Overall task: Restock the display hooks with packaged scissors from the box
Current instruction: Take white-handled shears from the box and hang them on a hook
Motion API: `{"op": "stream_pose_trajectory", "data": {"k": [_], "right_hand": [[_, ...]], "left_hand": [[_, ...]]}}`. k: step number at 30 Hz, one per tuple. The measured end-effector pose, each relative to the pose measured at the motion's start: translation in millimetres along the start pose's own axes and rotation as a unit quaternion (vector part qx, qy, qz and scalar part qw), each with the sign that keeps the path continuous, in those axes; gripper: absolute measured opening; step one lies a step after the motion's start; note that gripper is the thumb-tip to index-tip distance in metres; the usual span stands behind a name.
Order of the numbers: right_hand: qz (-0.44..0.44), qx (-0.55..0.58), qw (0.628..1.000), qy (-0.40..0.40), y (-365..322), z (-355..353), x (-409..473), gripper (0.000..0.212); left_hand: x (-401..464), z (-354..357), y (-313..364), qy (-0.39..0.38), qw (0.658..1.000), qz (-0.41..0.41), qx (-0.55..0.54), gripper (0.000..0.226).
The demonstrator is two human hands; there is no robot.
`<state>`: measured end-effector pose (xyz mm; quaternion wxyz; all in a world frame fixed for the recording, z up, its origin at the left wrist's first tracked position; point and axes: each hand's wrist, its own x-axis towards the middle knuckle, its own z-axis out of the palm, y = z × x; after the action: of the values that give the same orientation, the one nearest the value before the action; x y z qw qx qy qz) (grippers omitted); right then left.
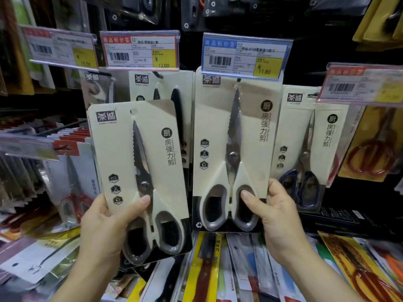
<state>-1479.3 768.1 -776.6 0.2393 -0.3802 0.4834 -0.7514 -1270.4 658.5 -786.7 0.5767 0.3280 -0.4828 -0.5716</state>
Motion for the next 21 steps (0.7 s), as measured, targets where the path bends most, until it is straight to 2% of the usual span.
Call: {"op": "stream_pose_trajectory", "data": {"k": [6,11,14,16,19,21], "right_hand": [[0.024,-0.025,0.999,0.016,4,0,13,0.024],[0.025,-0.178,0.983,0.048,6,1,41,0.012],[0.047,-0.277,0.958,0.059,9,5,58,0.014],[0.073,-0.326,0.94,0.064,7,10,72,0.025],[0.16,-0.372,0.913,0.051,6,14,93,0.054],[0.205,-0.406,0.89,0.033,14,10,96,0.059]], "left_hand": [[1,5,-2,-0.022,1.0,-0.004,0.01,0.033],[-3,7,-6,-0.039,0.999,-0.02,0.018,0.037],[-6,12,-7,-0.043,0.999,-0.026,0.019,0.038],[-10,18,-8,-0.056,0.998,-0.033,0.02,0.034],[-16,25,-9,-0.073,0.996,-0.039,0.03,0.033],[-20,29,-10,-0.086,0.995,-0.043,0.03,0.032]]}}
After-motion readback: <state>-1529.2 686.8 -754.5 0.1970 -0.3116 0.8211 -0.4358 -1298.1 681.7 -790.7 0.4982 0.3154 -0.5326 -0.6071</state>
